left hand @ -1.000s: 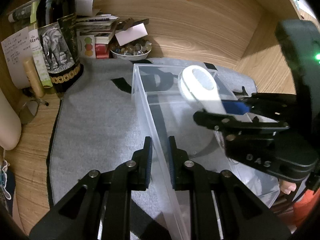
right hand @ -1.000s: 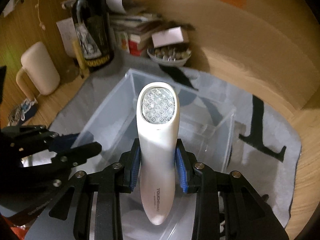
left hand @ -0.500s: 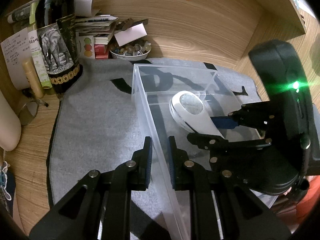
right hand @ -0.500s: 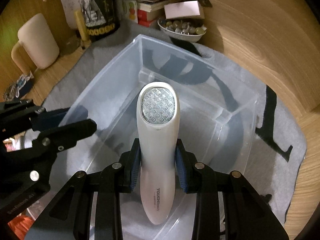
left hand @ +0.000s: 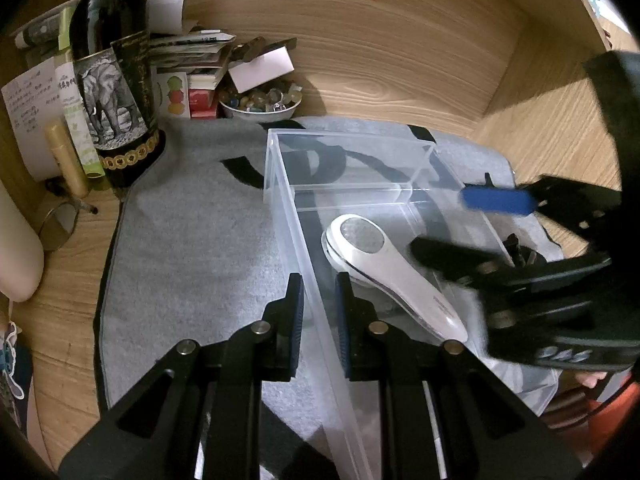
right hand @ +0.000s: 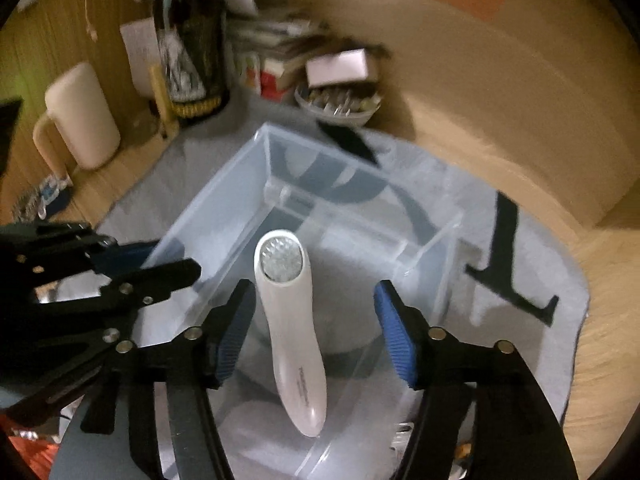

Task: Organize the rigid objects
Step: 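Carry the white device into the clear box and open the right gripper, then move the right gripper back to the items and grasp the silver pen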

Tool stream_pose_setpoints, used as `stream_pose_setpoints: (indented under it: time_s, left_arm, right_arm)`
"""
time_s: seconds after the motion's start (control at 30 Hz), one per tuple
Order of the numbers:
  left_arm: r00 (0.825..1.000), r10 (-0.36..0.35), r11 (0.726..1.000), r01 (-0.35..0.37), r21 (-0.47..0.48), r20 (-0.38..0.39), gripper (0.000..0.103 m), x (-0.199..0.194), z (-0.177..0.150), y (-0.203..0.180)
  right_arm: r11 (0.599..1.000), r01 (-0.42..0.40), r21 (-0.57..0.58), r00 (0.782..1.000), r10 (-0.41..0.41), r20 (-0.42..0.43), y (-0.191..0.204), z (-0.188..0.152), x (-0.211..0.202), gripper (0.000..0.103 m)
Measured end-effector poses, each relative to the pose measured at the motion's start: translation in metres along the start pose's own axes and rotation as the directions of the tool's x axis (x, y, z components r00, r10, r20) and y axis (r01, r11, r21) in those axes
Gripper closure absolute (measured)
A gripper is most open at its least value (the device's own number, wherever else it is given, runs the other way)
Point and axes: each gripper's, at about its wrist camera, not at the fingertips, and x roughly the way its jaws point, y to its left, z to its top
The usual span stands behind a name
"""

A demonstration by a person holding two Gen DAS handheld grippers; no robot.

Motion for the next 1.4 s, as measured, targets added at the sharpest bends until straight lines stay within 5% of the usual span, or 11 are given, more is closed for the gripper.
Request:
stream_pose_setpoints:
  time_s: [0.1,0.5,0.87,1.4]
  left_arm:
    - [1.0,0.002,1.0,-0.002,0.001,0.0,0.088,0.0,0.0,0.0]
    - [1.0,0.019,1.0,-0.019,0.008,-0.003,0.088,0.0,0.001,-0.002]
    - [1.0,0.027,1.0,-0.027,0.008,-0.005,0.088,0.001,0.001,-0.002]
    - [0.999,0.042,0.999,-0.041,0.017,-0.009,0.088,0.002,0.002,-0.003]
  right_arm:
    - [0.999,0.024,0.034,0.998,-0.026,0.064,-0.008,0.0,-0.019,0.027]
    - [0.968,0.13,0.216,0.957,-0.18,0.229,-0.07,-0.021,-0.09,0.016]
    - [0.902,0.231,0.365,0.944,-0.298,0.138,-0.125,-0.084,-0.094,0.016]
    - [0.843,0.238,0.482,0.969,-0.242,-0.055,-0.148,-0.177,-0.055,0.018]
